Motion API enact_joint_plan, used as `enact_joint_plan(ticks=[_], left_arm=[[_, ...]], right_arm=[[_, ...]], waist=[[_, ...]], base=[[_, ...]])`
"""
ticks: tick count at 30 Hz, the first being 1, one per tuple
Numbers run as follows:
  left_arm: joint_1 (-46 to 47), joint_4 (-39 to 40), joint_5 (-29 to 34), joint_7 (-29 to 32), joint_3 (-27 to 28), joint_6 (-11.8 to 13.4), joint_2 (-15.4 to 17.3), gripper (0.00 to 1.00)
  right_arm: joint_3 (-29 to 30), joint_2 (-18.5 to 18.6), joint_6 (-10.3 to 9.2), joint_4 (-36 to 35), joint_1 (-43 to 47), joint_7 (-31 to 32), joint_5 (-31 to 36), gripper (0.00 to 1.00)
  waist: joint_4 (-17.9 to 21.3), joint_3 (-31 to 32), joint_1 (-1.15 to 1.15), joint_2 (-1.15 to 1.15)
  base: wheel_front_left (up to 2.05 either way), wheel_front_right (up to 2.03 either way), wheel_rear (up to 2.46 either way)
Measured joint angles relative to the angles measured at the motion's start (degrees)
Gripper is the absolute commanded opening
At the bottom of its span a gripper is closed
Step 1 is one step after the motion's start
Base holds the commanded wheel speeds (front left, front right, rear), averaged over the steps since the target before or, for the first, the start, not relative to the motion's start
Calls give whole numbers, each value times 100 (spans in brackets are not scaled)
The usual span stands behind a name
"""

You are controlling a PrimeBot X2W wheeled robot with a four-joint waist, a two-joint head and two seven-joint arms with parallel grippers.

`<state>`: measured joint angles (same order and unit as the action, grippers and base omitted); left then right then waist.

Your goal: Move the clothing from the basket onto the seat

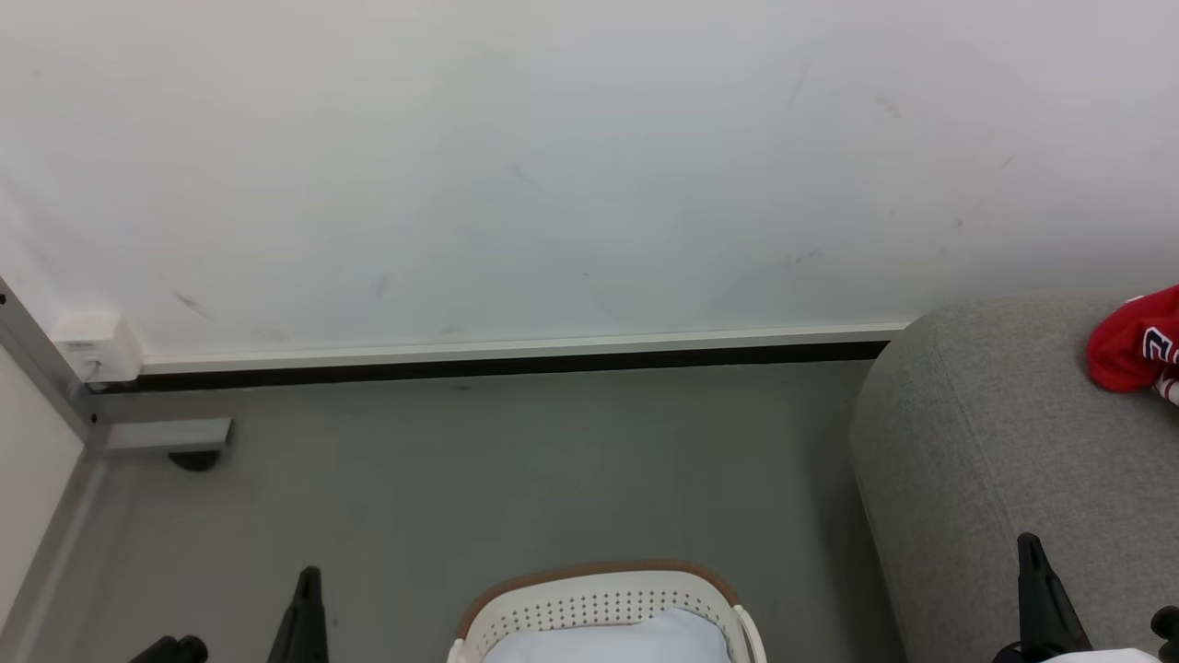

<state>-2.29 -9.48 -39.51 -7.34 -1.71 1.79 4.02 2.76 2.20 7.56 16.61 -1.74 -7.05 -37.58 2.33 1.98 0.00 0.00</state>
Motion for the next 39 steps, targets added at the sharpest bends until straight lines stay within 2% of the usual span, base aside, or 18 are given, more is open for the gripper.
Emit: enact_joint_plan(ticks=[20,39], left_arm=[[217,26,-1515,383,238,-122,-33,0],[401,34,-2676,695,427,-203,-64,0]], right_arm=[[104,12,0,-41,-165,377,-1578,0],[159,54,-1,-78,-284,658,-2785,0]], waist=[[-48,-38,0,0],[-94,-74,0,0]], base=[[0,0,0],[0,0,0]])
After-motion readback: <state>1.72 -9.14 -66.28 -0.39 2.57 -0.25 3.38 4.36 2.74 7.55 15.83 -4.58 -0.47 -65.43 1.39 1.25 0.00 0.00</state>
